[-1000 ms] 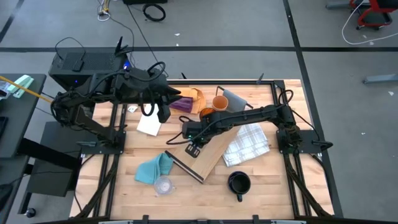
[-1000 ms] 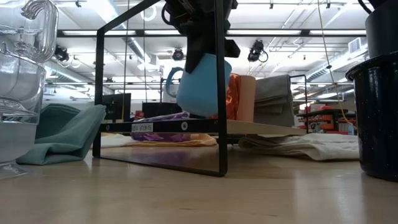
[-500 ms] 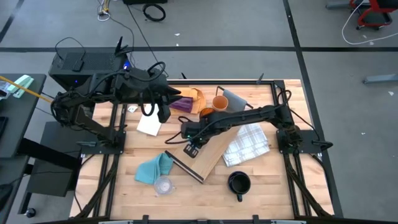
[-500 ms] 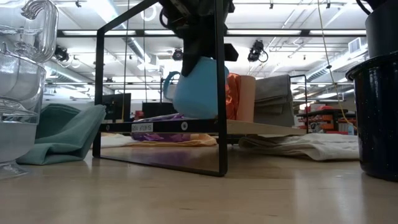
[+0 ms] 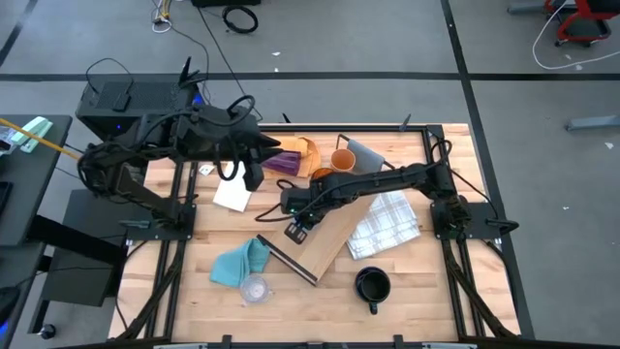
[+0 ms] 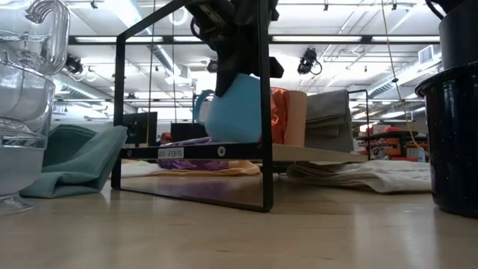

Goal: Stack small to large cups/mugs on shelf
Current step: Put the blue mug on the shelf

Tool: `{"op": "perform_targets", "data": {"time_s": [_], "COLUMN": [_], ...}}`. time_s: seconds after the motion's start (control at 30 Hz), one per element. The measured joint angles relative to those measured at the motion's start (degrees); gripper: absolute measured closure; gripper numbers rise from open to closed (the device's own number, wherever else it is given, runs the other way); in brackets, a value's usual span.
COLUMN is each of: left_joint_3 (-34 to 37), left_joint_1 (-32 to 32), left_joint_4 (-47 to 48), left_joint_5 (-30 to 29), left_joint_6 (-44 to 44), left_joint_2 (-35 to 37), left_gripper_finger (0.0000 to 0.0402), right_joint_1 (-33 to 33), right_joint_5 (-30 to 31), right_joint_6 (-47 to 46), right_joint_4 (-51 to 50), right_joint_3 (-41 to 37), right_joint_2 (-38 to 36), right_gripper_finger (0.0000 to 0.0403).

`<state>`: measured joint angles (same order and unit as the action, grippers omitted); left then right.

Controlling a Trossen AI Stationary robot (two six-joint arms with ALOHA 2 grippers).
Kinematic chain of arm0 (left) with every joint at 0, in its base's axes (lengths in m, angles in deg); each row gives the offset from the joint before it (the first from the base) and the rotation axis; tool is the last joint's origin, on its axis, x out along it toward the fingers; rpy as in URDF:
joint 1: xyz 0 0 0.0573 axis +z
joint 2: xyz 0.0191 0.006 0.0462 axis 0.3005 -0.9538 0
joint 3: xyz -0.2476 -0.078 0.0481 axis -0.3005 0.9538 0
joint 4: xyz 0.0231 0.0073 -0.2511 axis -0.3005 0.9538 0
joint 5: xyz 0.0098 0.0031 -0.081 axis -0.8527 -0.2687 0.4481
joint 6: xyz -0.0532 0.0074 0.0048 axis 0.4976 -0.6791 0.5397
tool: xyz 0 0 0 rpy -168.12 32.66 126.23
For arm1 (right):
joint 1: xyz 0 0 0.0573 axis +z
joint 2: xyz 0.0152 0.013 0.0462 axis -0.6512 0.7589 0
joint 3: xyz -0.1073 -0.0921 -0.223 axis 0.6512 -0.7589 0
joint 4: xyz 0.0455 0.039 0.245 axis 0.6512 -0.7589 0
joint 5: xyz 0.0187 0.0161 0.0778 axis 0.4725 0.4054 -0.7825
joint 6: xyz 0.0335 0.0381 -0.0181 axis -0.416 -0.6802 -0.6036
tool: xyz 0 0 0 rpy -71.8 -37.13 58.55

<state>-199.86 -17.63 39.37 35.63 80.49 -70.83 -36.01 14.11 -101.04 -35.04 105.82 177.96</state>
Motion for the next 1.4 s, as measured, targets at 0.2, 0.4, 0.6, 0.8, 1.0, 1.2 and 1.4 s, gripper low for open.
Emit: {"op": "perform_targets", "data": {"time_s": [0.2,0.4,0.6,0.8,1.0,1.2,1.4], "left_joint_3": [0.0,0.0,0.0,0.0,0.0,0.0,0.0], "left_joint_1": [0.0,0.0,0.0,-0.1,-0.1,-0.1,-0.1], "left_joint_4": [0.0,0.0,0.0,0.0,0.0,0.0,0.0], "left_joint_5": [0.0,0.0,0.0,0.0,0.0,0.0,0.0], "left_joint_6": [0.0,0.0,0.0,0.0,0.0,0.0,0.0], "left_joint_2": [0.2,0.4,0.4,0.4,0.4,0.4,0.4], "left_gripper_finger": [0.0321,0.0314,0.0312,0.0319,0.0312,0.0312,0.0319], "right_joint_1": [0.1,0.1,0.0,0.2,0.8,0.8,0.8], "right_joint_5": [-0.4,-0.5,-0.6,-0.6,-0.8,-0.9,-1.0], "right_joint_6": [0.9,1.4,1.5,1.5,1.9,2.5,3.1], "right_joint_4": [0.0,0.0,0.0,0.0,0.4,0.4,0.4], "right_joint_3": [0.0,0.0,0.0,0.0,0.0,0.0,0.0], "right_joint_2": [0.0,0.0,0.0,0.0,0.0,0.0,0.0], "right_gripper_finger": [0.0371,0.0353,0.0354,0.0353,0.0353,0.0352,0.0352]}}
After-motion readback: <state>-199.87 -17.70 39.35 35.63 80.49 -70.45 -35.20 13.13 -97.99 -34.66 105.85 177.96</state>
